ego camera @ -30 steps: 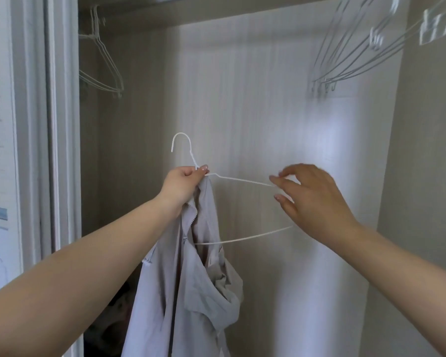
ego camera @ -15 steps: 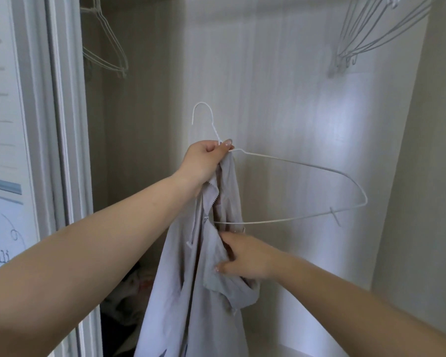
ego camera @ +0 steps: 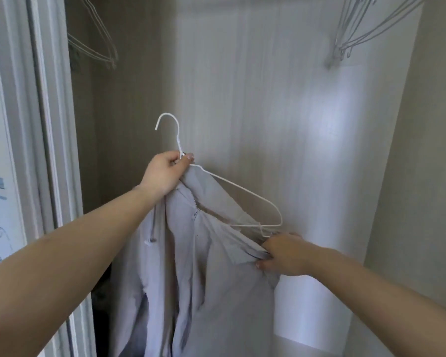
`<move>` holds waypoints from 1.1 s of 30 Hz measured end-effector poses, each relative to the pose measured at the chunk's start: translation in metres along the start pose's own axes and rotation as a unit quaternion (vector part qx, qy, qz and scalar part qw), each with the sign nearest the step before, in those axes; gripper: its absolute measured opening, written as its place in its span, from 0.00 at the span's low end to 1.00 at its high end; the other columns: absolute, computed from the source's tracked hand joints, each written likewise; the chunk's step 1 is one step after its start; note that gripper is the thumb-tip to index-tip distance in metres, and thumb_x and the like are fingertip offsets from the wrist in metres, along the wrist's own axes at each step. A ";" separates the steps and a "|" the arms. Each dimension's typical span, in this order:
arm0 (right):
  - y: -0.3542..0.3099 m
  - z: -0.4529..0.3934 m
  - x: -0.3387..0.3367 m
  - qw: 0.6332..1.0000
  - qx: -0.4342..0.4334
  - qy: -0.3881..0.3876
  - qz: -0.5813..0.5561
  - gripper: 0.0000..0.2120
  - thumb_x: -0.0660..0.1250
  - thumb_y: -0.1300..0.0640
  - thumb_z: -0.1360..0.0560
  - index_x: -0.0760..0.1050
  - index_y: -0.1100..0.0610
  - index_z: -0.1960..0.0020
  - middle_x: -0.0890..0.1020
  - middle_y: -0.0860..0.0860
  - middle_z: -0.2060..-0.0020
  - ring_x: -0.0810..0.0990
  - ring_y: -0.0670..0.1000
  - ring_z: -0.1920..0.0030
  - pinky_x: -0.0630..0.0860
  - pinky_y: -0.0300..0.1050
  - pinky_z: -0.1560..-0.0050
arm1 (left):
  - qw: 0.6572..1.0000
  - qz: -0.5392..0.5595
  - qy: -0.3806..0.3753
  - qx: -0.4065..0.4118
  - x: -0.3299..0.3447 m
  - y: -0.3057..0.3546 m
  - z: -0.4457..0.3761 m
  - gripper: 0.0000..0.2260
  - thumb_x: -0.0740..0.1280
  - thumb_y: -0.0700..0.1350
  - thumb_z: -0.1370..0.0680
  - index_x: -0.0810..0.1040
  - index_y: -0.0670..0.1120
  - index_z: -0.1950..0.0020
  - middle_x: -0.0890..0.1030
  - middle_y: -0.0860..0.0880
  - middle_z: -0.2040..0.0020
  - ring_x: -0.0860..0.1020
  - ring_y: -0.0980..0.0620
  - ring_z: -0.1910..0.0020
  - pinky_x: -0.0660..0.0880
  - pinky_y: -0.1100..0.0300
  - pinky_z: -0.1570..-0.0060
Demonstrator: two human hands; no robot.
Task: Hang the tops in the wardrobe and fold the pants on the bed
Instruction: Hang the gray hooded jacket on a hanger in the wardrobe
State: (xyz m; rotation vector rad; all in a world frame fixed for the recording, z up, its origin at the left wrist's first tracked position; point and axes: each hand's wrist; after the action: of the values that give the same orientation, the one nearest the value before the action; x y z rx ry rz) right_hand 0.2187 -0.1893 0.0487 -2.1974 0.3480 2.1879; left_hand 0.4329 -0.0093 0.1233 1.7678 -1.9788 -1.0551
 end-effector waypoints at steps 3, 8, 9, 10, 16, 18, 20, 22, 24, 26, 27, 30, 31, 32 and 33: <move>0.022 0.012 -0.017 0.998 0.012 0.037 0.046 0.17 0.59 0.41 0.24 0.76 0.49 0.44 0.78 0.46 0.43 0.74 0.50 0.40 0.65 0.48 0.38 | 0.998 -0.068 -0.007 0.008 0.000 -0.024 0.002 0.15 0.67 0.50 0.22 0.75 0.46 0.68 0.68 0.54 0.72 0.67 0.56 0.70 0.63 0.60 0.67; 0.040 0.020 -0.044 0.988 0.000 0.075 0.137 0.14 0.56 0.44 0.22 0.76 0.45 0.42 0.75 0.42 0.41 0.71 0.45 0.38 0.56 0.48 0.40 | 0.985 -0.155 -0.050 0.048 0.019 -0.034 0.010 0.20 0.68 0.49 0.23 0.66 0.48 0.73 0.68 0.51 0.72 0.69 0.53 0.68 0.64 0.67 0.67; 0.038 0.019 -0.050 0.987 -0.004 0.083 0.138 0.13 0.56 0.47 0.23 0.77 0.46 0.45 0.76 0.42 0.43 0.72 0.46 0.40 0.57 0.48 0.42 | 0.985 -0.155 -0.055 0.052 0.026 -0.030 0.012 0.20 0.68 0.49 0.23 0.66 0.49 0.73 0.67 0.51 0.73 0.68 0.55 0.70 0.64 0.68 0.68; 0.034 0.017 -0.055 0.987 -0.011 0.093 0.131 0.12 0.56 0.50 0.23 0.77 0.47 0.48 0.78 0.44 0.45 0.75 0.47 0.43 0.57 0.48 0.44 | 0.985 -0.149 -0.059 0.057 0.034 -0.024 0.013 0.21 0.68 0.49 0.23 0.65 0.48 0.73 0.66 0.51 0.74 0.67 0.56 0.72 0.64 0.67 0.69; 0.003 0.008 -0.063 0.983 -0.053 0.138 0.113 0.09 0.58 0.53 0.23 0.73 0.50 0.60 0.81 0.53 0.56 0.77 0.56 0.53 0.63 0.46 0.48 | 0.992 -0.034 -0.092 0.077 0.071 0.018 0.021 0.18 0.68 0.49 0.23 0.69 0.49 0.72 0.65 0.53 0.74 0.63 0.56 0.73 0.59 0.64 0.71; 0.007 0.011 -0.064 0.980 -0.059 0.160 0.106 0.08 0.57 0.54 0.23 0.72 0.50 0.59 0.81 0.52 0.56 0.77 0.55 0.54 0.61 0.44 0.52 | 0.991 -0.049 -0.089 0.085 0.068 0.022 0.021 0.17 0.67 0.50 0.23 0.71 0.48 0.70 0.67 0.52 0.73 0.65 0.55 0.71 0.61 0.65 0.70; 0.013 0.015 -0.067 0.978 -0.066 0.170 0.098 0.08 0.57 0.55 0.23 0.69 0.49 0.61 0.79 0.49 0.60 0.74 0.53 0.59 0.60 0.43 0.53 | 0.990 -0.065 -0.077 0.099 0.064 0.021 0.023 0.19 0.67 0.52 0.23 0.68 0.46 0.70 0.67 0.51 0.72 0.66 0.54 0.69 0.61 0.63 0.68; 0.018 0.017 -0.068 0.975 -0.077 0.177 0.107 0.08 0.58 0.55 0.24 0.70 0.51 0.61 0.79 0.48 0.61 0.71 0.51 0.62 0.62 0.44 0.52 | 0.989 -0.070 -0.075 0.102 0.060 0.019 0.025 0.20 0.66 0.55 0.23 0.67 0.46 0.70 0.68 0.51 0.71 0.68 0.53 0.67 0.62 0.61 0.66; 0.023 0.019 -0.069 0.974 -0.077 0.176 0.121 0.07 0.58 0.55 0.25 0.73 0.52 0.59 0.79 0.47 0.60 0.73 0.51 0.61 0.64 0.46 0.48 | 0.986 -0.094 -0.085 0.104 0.056 0.013 0.026 0.20 0.65 0.56 0.23 0.70 0.44 0.69 0.70 0.49 0.70 0.69 0.52 0.67 0.63 0.61 0.66; 0.030 0.022 -0.069 0.974 -0.073 0.172 0.128 0.07 0.58 0.55 0.25 0.75 0.52 0.57 0.79 0.46 0.59 0.75 0.50 0.58 0.64 0.47 0.46 | 0.981 -0.133 -0.095 0.108 0.050 0.001 0.027 0.22 0.64 0.57 0.23 0.69 0.40 0.67 0.71 0.45 0.69 0.69 0.51 0.67 0.62 0.61 0.66; 0.034 0.024 -0.069 0.974 -0.071 0.170 0.134 0.07 0.58 0.54 0.25 0.75 0.51 0.56 0.78 0.45 0.59 0.75 0.49 0.58 0.64 0.46 0.46 | 0.980 -0.142 -0.096 0.102 0.045 -0.007 0.027 0.23 0.64 0.57 0.23 0.69 0.40 0.67 0.71 0.45 0.69 0.70 0.50 0.67 0.63 0.61 0.66; 0.047 0.032 -0.065 0.974 -0.074 0.160 0.144 0.08 0.58 0.52 0.23 0.74 0.51 0.57 0.76 0.44 0.60 0.75 0.49 0.59 0.63 0.45 0.48 | 0.982 -0.159 -0.092 0.043 0.031 -0.032 0.026 0.25 0.62 0.62 0.23 0.71 0.41 0.68 0.74 0.46 0.68 0.74 0.49 0.64 0.69 0.55 0.60; 0.050 0.034 -0.064 0.975 -0.074 0.153 0.144 0.09 0.58 0.51 0.23 0.73 0.50 0.59 0.76 0.44 0.59 0.75 0.49 0.59 0.63 0.45 0.48 | 0.982 -0.168 -0.086 0.020 0.027 -0.038 0.026 0.26 0.62 0.63 0.24 0.69 0.42 0.69 0.73 0.48 0.70 0.74 0.49 0.64 0.69 0.54 0.60; 0.053 0.036 -0.063 0.977 -0.072 0.144 0.143 0.10 0.58 0.49 0.23 0.72 0.50 0.60 0.76 0.45 0.59 0.76 0.49 0.58 0.64 0.45 0.48 | 0.982 -0.172 -0.078 0.001 0.023 -0.043 0.026 0.27 0.61 0.65 0.25 0.67 0.43 0.71 0.71 0.49 0.71 0.73 0.51 0.65 0.68 0.54 0.61; 0.055 0.037 -0.063 0.978 -0.070 0.133 0.142 0.11 0.59 0.47 0.23 0.71 0.50 0.61 0.76 0.46 0.59 0.75 0.49 0.59 0.64 0.45 0.46 | 0.983 -0.170 -0.071 -0.010 0.021 -0.046 0.026 0.27 0.61 0.66 0.25 0.64 0.44 0.72 0.69 0.51 0.73 0.72 0.53 0.67 0.67 0.55 0.63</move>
State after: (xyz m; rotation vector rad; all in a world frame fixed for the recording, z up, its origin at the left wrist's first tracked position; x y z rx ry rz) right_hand 0.1736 -0.2275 0.1178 -2.6788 0.5623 2.0990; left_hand 0.4458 -0.0200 0.0687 2.1247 -1.7706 -1.3339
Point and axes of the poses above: each hand's wrist, its own z-axis away from the middle knuckle, its own x-axis out of the palm, y = z × x
